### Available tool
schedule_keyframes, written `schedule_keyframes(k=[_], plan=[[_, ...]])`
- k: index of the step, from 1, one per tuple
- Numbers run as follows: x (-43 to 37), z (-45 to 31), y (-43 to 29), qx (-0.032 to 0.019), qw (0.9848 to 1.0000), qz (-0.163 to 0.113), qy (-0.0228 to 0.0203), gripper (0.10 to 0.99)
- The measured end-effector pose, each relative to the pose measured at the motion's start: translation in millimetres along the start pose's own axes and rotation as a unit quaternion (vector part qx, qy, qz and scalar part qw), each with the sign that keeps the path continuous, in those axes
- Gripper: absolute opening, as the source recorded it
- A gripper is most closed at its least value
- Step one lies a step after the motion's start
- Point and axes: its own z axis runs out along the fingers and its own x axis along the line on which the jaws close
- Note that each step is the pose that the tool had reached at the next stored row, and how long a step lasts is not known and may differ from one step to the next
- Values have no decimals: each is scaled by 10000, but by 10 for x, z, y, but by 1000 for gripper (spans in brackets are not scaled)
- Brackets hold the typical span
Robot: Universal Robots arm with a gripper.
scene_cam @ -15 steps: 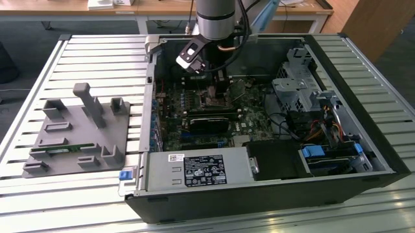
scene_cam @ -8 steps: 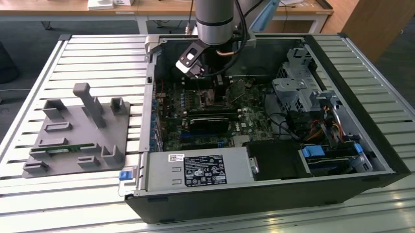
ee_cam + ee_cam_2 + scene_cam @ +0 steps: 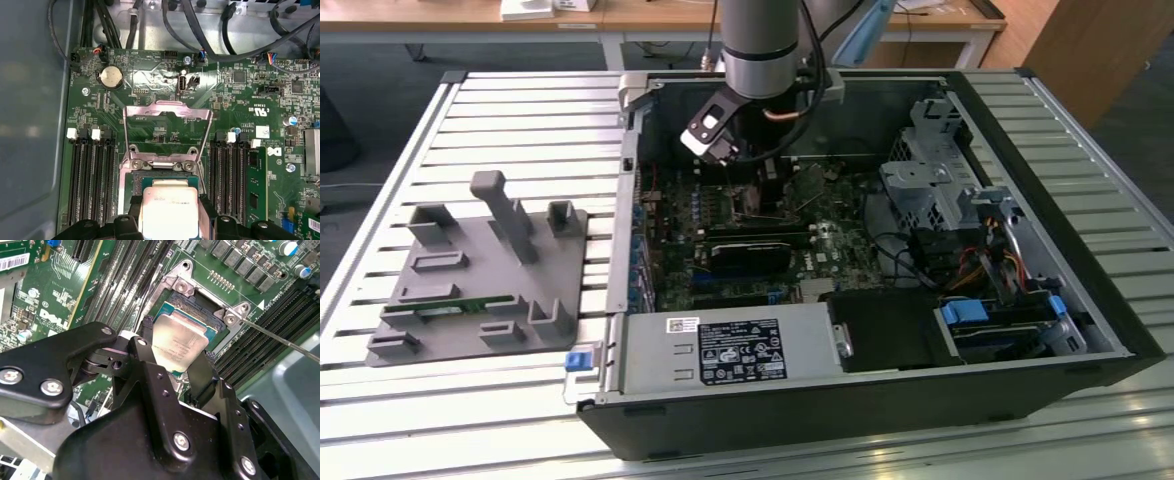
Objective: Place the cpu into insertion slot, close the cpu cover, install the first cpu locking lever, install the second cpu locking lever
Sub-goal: 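Place the cpu into insertion slot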
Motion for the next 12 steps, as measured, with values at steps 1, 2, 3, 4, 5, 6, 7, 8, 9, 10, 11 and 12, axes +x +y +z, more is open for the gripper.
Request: schedule_keyframes(k=[1, 2, 3, 4, 5, 6, 7, 8, 9, 10, 11, 12], plan=[[0, 5, 0, 0, 10000, 6, -1, 525], [0, 11, -1, 0, 10000, 13, -1, 525], [0, 17, -2, 0, 10000, 18, -2, 525], [1, 23, -3, 0, 10000, 23, -2, 525], [2, 29, -4, 0, 10000, 31, -3, 525], [2, 33, -5, 1, 10000, 41, -4, 525], [4, 38, -6, 1, 10000, 48, -5, 525], [5, 41, -6, 1, 10000, 51, -5, 525], [6, 44, -6, 2, 10000, 52, -6, 525], [8, 47, -7, 2, 10000, 53, -7, 525], [10, 50, -7, 2, 10000, 54, -6, 525], [13, 55, -7, 1, 10000, 54, -6, 525]])
